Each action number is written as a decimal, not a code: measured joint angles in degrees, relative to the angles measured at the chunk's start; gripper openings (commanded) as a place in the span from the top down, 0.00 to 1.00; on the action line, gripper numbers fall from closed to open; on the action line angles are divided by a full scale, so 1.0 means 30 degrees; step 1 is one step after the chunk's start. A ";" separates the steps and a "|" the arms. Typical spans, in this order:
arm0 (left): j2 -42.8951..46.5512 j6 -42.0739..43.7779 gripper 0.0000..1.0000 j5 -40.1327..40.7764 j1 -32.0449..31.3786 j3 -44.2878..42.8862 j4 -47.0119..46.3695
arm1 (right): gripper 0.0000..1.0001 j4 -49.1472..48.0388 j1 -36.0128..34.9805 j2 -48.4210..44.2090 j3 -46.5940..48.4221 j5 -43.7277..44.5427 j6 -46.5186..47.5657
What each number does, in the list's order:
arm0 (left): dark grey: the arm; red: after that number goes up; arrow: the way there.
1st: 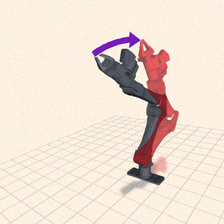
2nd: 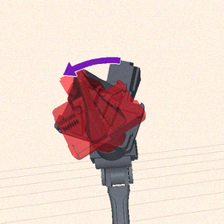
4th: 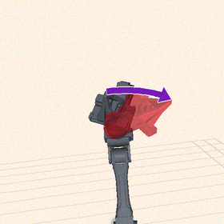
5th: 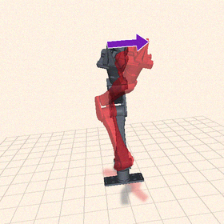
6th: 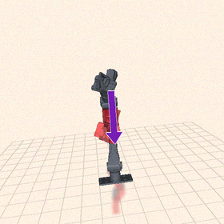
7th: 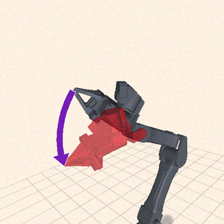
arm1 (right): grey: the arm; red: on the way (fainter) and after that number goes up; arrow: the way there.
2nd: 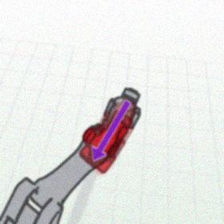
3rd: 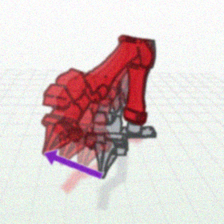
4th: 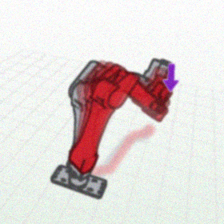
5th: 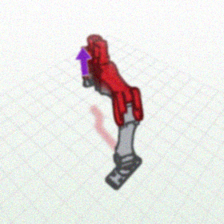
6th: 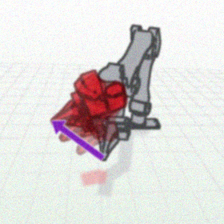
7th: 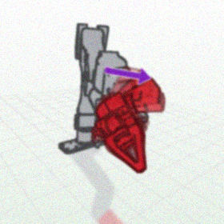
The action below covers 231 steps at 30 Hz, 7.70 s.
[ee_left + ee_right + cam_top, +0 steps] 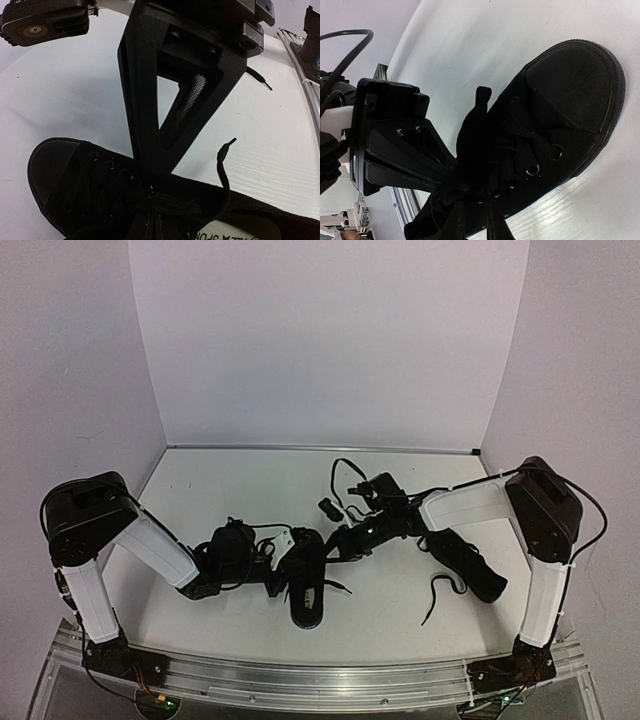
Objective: Tie the shoes
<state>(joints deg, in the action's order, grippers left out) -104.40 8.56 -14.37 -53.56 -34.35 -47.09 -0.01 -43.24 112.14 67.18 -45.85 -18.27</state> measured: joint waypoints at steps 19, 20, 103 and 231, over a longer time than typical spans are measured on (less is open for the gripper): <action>0.0000 0.0160 1.00 -0.0022 0.0000 0.0000 0.0006 | 0.84 -0.0851 -0.0265 0.0478 0.0000 -0.0891 -0.0674; 0.0000 0.0160 1.00 -0.0028 0.0000 0.0000 0.0007 | 0.84 -0.0865 -0.0294 0.0481 0.0000 -0.0926 -0.0688; 0.4430 0.1166 1.00 -0.0590 0.0029 0.1435 0.8424 | 1.00 -0.1149 -0.0823 0.0291 0.0233 -0.0013 -0.0872; 0.3261 0.9675 1.00 -0.0074 0.2047 -0.3759 1.4892 | 1.00 -0.0706 -0.0908 -0.4650 -0.5034 0.2048 -0.0369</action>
<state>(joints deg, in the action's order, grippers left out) -94.62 37.58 -14.59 -47.42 -45.63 -2.42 -2.13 -45.97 98.19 52.08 -39.71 -19.38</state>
